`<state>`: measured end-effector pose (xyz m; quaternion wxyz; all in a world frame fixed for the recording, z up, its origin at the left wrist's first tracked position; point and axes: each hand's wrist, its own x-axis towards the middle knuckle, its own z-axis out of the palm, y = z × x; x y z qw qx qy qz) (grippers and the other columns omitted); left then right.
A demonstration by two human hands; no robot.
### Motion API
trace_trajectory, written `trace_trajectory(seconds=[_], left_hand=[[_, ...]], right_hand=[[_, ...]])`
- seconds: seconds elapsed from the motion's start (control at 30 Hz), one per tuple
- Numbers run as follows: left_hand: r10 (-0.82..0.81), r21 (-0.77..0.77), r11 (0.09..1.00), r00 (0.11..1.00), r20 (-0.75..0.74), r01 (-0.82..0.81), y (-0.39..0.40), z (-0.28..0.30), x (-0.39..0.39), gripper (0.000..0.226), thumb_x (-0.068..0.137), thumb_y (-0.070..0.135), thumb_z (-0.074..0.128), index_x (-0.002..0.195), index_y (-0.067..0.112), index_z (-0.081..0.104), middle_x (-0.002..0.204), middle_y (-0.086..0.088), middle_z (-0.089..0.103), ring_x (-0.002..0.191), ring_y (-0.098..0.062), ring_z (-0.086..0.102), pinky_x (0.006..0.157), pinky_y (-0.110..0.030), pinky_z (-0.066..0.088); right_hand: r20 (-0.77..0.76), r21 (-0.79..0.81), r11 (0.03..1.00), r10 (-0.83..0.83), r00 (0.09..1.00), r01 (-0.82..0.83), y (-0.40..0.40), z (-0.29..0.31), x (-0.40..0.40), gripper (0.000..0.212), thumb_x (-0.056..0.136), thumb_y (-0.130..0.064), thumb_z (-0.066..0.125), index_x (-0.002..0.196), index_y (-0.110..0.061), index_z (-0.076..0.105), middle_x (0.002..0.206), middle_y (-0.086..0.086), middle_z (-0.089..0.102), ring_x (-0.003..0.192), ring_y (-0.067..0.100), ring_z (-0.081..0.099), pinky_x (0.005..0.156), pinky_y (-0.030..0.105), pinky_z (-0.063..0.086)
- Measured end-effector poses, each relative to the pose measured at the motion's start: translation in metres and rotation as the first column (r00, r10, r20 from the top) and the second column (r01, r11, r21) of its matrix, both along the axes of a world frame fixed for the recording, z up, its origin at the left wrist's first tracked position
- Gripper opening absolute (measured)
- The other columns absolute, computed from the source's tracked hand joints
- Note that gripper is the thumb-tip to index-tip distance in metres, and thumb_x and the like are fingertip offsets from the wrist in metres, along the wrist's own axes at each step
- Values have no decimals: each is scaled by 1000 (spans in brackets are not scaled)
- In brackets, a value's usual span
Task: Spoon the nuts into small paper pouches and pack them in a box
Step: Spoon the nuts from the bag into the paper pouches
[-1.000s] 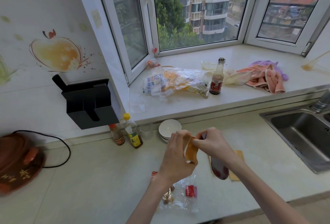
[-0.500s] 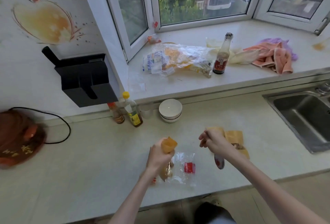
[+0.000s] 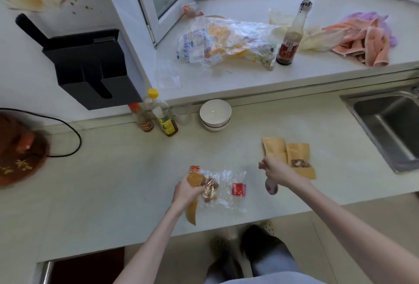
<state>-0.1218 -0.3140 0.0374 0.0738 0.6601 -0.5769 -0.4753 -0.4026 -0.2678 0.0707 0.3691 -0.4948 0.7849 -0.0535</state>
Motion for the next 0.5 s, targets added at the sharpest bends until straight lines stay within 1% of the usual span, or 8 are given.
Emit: trace_trajectory(seconds=[0.07,0.13,0.2,0.3,0.37,0.4,0.47,0.5], left_hand=[[11,15,1000,1000,18,-11,-1,-6,3,27,73,19,73,99,15,66,92,-3,71,84,-19,64,64,-23,42],[34,13,999,999,42,-34,-3,-10,4,28,73,17,71,100,13,66,95,-7,70,87,-21,64,68,-25,46],[47,6,999,996,76,-47,-6,-14,3,21,71,17,70,92,15,66,99,-9,67,95,-25,61,80,-31,50],[47,47,997,990,130,-53,-10,-18,1,28,69,21,67,95,13,67,108,-11,62,103,-29,59,94,-38,50],[39,84,995,991,130,-50,-13,-22,0,37,64,26,64,98,12,67,108,-11,64,103,-30,61,93,-39,51],[28,100,994,991,130,-41,-14,-25,-1,36,64,26,63,97,12,68,107,-11,65,102,-29,61,93,-38,51],[8,121,992,992,128,-23,-15,-30,-3,27,68,20,65,94,10,66,106,-12,67,103,-29,61,91,-38,51],[2,127,992,993,120,-18,-15,-32,-5,22,69,18,66,90,11,64,105,-13,68,102,-29,62,89,-37,50]], right_hand=[[1,5,1000,-6,1000,6,-3,-8,-3,21,91,5,47,104,12,62,116,22,64,107,30,61,73,32,46],[-7,0,1000,-15,1000,15,-4,-12,-5,14,89,4,53,91,15,62,100,22,66,90,29,62,63,33,41],[-30,-11,1000,-23,999,23,-3,-15,-6,19,89,5,50,71,7,53,76,22,59,71,23,52,58,31,30],[-70,-92,992,-91,993,85,3,-20,-4,32,90,4,47,60,-5,42,60,17,49,52,17,35,48,33,24],[-70,-137,980,-154,986,144,9,-23,-4,30,88,3,50,60,-3,43,64,21,55,48,21,35,45,33,23],[-68,-145,977,-164,984,153,12,-25,-3,25,87,3,50,62,2,46,69,24,58,49,28,42,45,33,23],[-45,-138,978,-161,986,154,16,-31,-2,24,88,3,49,64,7,47,72,28,60,62,42,53,47,33,26],[-41,-131,981,-153,987,146,17,-33,-2,27,88,4,49,61,3,44,67,26,58,63,44,51,48,33,27]])
